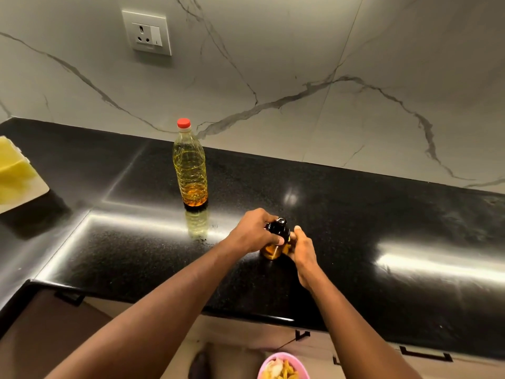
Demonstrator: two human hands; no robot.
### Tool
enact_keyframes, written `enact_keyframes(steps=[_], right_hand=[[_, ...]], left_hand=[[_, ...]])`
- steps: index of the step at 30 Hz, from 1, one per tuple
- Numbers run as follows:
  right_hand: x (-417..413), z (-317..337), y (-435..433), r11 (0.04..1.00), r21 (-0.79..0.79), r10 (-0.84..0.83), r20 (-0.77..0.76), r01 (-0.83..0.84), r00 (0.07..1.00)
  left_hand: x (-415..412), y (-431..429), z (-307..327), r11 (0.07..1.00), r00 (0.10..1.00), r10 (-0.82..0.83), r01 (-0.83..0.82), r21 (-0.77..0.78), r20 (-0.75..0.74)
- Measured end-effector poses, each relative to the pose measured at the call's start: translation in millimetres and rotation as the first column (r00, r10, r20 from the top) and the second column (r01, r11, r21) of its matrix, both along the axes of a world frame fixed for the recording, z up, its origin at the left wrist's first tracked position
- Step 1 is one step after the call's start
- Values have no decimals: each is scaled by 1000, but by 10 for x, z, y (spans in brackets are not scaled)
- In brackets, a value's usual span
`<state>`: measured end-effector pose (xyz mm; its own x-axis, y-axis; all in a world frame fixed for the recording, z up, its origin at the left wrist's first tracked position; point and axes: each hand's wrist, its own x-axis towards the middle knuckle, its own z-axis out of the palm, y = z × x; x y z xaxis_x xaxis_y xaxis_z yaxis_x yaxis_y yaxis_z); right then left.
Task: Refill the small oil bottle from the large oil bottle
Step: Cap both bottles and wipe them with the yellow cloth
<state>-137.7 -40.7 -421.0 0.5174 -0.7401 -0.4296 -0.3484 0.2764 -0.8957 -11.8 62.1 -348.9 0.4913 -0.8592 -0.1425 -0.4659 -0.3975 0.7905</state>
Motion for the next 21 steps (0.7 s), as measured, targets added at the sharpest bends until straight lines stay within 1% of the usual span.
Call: enact_keyframes(steps=[4, 7, 8, 11, 13, 16, 18, 21], right_hand=[[-122, -102, 365, 985, 29, -172, 137, 169, 976], [-106, -6, 554, 970, 58, -241, 301, 235, 923], [-85, 45, 544, 970, 59, -242, 323, 235, 915], [14, 183, 354, 986, -8, -159, 302, 169, 940], [78, 201, 191, 998, -20, -60, 232, 66, 971], [97, 51, 10, 998, -11, 56, 147, -55, 987], [55, -29, -18, 996, -4, 87, 118, -87, 989], [-56, -92, 61, 997, 5, 75, 119, -76, 990]], left_hand=[[-22, 20, 41, 1000, 1000, 4, -4, -6, -2], [-7, 10, 48, 1000, 1000, -7, 7, 4, -10], [-1, 4, 44, 1000, 1000, -11, 11, 9, -9], [-4, -6, 32, 1000, 1000, -10, 10, 15, 4], [-3, -11, 17, 1000, 1000, -10, 10, 2, -5], [-8, -7, -9, 1000, 1000, 3, -3, -10, -19], [-12, -8, -26, 1000, 999, 19, -19, -10, -38], [-24, -7, -8, 1000, 999, 13, -14, -9, -33]])
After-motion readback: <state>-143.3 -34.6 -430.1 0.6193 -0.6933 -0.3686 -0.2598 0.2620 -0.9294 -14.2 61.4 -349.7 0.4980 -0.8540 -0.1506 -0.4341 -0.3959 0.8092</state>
